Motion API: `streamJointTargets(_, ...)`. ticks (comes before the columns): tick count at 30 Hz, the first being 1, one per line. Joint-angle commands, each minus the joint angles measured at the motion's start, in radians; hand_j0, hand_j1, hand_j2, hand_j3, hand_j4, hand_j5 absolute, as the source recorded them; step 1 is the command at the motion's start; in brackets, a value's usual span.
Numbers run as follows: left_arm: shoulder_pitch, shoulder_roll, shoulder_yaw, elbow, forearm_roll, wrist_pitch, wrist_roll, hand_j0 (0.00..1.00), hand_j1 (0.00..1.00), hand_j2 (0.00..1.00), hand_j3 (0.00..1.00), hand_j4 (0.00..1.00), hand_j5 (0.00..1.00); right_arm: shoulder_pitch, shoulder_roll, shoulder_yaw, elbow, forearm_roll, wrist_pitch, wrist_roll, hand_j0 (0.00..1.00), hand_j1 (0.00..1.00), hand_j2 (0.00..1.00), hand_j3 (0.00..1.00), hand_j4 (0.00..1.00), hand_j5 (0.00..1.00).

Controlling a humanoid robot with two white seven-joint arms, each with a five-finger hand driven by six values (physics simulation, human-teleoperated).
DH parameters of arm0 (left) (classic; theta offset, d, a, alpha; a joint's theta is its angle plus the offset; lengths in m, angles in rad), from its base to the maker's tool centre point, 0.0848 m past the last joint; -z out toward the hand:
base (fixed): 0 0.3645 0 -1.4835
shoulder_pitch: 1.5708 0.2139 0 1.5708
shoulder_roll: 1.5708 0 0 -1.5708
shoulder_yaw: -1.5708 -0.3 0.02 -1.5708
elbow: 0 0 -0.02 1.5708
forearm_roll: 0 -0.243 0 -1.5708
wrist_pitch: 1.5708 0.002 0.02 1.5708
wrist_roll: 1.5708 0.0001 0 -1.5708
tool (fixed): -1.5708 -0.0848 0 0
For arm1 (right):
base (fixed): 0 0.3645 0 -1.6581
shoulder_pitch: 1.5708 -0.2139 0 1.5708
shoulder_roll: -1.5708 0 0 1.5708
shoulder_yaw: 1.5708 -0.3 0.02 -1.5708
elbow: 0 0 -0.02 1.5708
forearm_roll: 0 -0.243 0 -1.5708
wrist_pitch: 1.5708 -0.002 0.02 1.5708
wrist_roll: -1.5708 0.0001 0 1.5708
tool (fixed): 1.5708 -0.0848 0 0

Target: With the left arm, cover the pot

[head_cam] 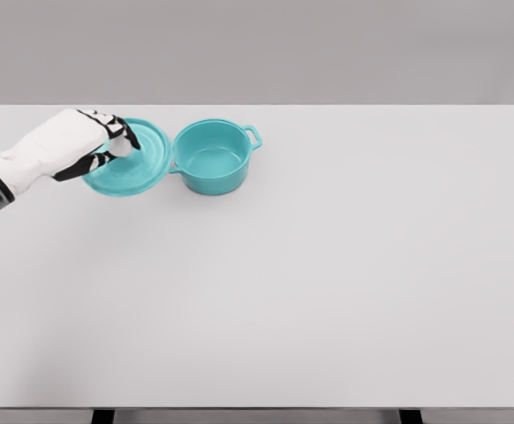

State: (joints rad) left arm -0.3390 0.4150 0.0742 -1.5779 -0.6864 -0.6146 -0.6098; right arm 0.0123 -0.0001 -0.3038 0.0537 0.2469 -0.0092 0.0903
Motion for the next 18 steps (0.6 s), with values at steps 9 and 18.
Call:
streamJointTargets(9,-0.018,-0.053,-0.005,0.002,0.001,0.004,-0.001,0.49,0.49,0.49,0.49,0.49,0.49,-0.002,0.000,0.000,0.002,0.000,0.000,0.000,1.00,1.00,1.00,1.00,1.00,1.00)
streamJointTargets(18,-0.072,-0.104,-0.050,0.090,-0.005,0.004,-0.001,0.49,0.49,0.49,0.49,0.49,0.49,0.000,0.000,0.000,0.002,0.000,0.000,0.000,1.00,1.00,1.00,1.00,1.00,1.00)
